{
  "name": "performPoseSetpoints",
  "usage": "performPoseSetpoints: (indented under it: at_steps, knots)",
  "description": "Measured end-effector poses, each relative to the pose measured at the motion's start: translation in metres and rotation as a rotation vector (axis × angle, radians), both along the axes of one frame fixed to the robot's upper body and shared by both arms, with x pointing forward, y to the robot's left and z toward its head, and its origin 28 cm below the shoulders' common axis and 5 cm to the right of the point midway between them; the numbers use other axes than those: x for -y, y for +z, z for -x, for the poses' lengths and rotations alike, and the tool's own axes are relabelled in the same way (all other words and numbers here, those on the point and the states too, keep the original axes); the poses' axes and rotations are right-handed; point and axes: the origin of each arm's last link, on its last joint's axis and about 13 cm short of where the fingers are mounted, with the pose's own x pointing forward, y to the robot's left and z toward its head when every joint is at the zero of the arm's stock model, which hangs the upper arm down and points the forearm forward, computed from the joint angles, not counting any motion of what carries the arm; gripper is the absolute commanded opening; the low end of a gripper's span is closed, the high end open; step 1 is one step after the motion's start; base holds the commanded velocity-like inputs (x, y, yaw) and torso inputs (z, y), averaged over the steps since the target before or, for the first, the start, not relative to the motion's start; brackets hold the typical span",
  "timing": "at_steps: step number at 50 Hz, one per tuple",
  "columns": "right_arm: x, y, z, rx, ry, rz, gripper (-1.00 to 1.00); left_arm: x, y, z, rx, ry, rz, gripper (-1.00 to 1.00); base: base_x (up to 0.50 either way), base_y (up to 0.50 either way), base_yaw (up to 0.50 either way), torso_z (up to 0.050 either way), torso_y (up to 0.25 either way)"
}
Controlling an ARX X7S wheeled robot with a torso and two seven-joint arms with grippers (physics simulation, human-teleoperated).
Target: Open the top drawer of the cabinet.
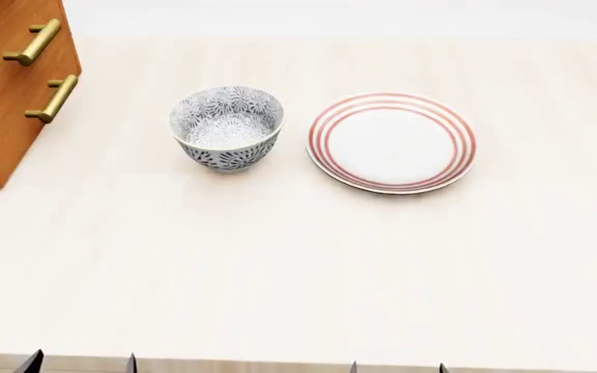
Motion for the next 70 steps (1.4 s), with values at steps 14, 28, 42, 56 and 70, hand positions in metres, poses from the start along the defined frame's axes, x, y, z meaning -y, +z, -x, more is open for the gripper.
performPoseSetpoints:
  at_steps: [14,28,42,56,70]
  knots:
    - [-0.0002,-0.0011,0.0002,-0.005,0.001,0.000,1.00,0.0001,-0.0003,0.0006,-0.006,-0.004,-0.013,1.00,0.00,0.00,0.00,0.010,0.000]
    - [-0.0004,-0.0010,0.0003,-0.006,0.002,0.000,1.00,-0.0001,0.0002,0.0004,-0.006,-0.002,-0.023,1.00,0.00,0.00,0.00,0.050,0.000]
    - [-0.0004,-0.0002,0.0000,-0.007,0.002,-0.002,1.00,-0.0003,0.0008,-0.0002,-0.006,0.000,-0.023,1.00,0.00,0.00,0.00,0.050,0.000]
    - [-0.0002,0.0001,0.0003,-0.007,0.003,-0.005,1.00,-0.0002,0.0018,0.0000,-0.011,0.003,-0.021,1.00,0.00,0.00,0.00,0.047,0.000]
    - [-0.0007,0.0013,0.0014,0.009,0.015,-0.023,1.00,0.0002,0.0017,0.0009,-0.012,0.000,-0.018,1.00,0.45,0.00,0.00,0.000,0.000]
